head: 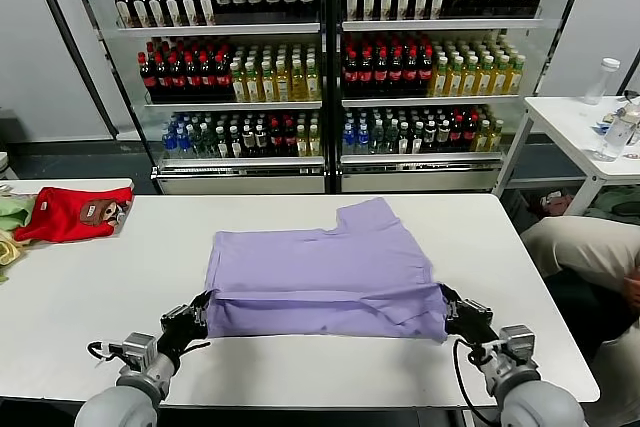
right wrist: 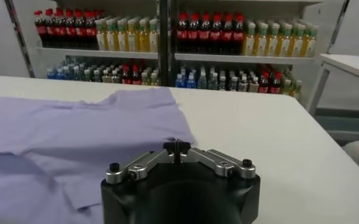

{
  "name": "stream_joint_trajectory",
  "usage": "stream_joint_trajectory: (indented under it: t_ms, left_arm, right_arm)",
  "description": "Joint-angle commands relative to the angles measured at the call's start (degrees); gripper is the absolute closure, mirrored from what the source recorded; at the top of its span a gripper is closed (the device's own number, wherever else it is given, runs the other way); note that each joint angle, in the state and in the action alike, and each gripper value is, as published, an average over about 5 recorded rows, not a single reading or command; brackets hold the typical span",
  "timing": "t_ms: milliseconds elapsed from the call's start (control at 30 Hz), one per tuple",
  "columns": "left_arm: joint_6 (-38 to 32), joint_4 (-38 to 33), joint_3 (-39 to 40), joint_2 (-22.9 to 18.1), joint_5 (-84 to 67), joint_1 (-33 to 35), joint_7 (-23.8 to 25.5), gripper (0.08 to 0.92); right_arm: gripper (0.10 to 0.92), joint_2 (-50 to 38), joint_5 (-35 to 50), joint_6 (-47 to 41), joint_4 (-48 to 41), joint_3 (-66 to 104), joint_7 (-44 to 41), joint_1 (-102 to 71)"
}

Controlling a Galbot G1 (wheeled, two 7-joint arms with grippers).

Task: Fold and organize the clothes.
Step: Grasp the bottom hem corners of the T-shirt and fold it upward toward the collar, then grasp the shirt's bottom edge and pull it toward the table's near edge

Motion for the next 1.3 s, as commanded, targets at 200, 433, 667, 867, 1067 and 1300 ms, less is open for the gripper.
stream_joint_trajectory:
  t_ms: [200, 433, 667, 867, 1067, 1300]
  left_arm:
    - [1.5, 4.5, 0.8, -1.2, 4.1, -4.0, 0.2, 0.826]
    - [2.1, -0.2, -1.3, 1.0, 2.1, 1.3, -2.3, 0.619]
    - [6.2, -8.3, -1.5, 1.2, -4.7, 8.2, -5.6, 0.420]
    - [8.8, -7.1, -0.4, 0.2, -6.2, 8.0, -6.8, 0.248]
    - [9.2, -6.3, -0.3, 0.1, -7.3, 7.6, -8.2, 0.208]
    - [9.2, -6.6, 0.0, 0.0, -7.4, 7.8, -8.3, 0.394]
  right_arm:
    - [0.777, 2.9, -3.6, -1.8, -6.1, -5.7, 2.3, 6.3]
    - [0.578, 1.4, -3.4, -2.4, -2.9, -1.0, 2.9, 3.1]
    - [0.388, -1.9, -3.3, -3.3, 2.9, 3.7, 3.5, -8.1]
    - [0.232, -1.1, -2.6, -3.3, 2.3, 3.2, 3.8, -10.7]
    - [0.259, 0.0, 0.3, -3.4, 1.4, 1.9, 2.9, -9.3]
    - [0.457, 0.4, 3.1, -3.6, 0.6, 1.2, 2.5, -8.0]
